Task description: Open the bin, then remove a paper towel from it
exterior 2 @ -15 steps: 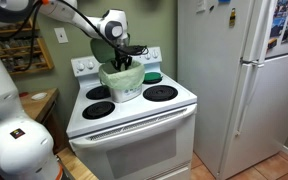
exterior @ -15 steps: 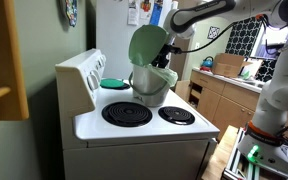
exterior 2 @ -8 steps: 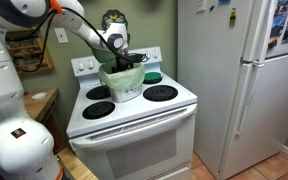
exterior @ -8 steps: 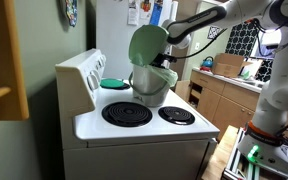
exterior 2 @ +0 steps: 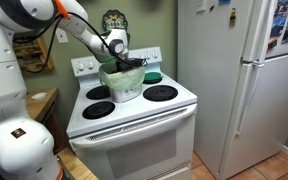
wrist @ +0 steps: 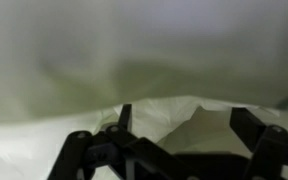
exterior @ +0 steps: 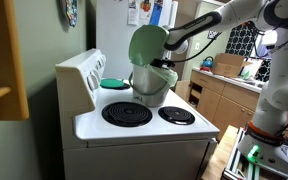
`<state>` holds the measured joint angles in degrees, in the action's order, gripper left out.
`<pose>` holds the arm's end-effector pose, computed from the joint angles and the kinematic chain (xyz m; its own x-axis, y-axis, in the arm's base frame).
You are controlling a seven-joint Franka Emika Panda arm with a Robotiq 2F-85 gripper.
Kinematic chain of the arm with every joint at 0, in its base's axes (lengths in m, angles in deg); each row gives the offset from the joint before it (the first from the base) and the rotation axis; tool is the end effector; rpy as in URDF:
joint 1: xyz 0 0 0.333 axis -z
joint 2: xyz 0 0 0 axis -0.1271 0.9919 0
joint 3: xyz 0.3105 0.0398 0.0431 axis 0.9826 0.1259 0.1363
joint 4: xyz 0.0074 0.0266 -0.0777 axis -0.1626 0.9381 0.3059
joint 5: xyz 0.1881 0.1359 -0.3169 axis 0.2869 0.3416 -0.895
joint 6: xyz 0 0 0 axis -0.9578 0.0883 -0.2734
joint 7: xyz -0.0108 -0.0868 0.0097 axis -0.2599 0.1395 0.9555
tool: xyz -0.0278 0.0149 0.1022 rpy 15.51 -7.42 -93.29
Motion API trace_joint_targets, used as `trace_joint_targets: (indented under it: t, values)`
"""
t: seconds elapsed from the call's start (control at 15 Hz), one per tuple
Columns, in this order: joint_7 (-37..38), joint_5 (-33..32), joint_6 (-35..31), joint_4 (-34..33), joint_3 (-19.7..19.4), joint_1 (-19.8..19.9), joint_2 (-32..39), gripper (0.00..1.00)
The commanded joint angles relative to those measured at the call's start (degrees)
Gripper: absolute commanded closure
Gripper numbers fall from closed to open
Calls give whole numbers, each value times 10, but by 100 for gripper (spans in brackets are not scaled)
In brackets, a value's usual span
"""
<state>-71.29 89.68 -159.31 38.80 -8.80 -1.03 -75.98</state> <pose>0.5567 0.1774 0.4039 0.1723 0.9682 0.1816 0.9801 -0.1869 0.0667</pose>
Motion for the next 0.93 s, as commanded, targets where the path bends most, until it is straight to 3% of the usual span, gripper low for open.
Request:
trace_joint_targets:
  t: [0.0, 0.27, 0.47, 0.6, 0.67, 0.73, 0.87]
  values:
    - [14, -30, 6, 5, 2, 2, 5, 5]
    - [23, -51, 10, 4, 2, 3, 10, 10]
    - [27, -59, 11, 3, 2, 3, 12, 1]
    - [29, -60, 13, 2, 3, 3, 12, 0]
    - [29, -58, 15, 1, 3, 4, 12, 25]
    - [27, -59, 16, 0, 3, 4, 12, 25]
    - [30, -59, 17, -1, 2, 5, 11, 40]
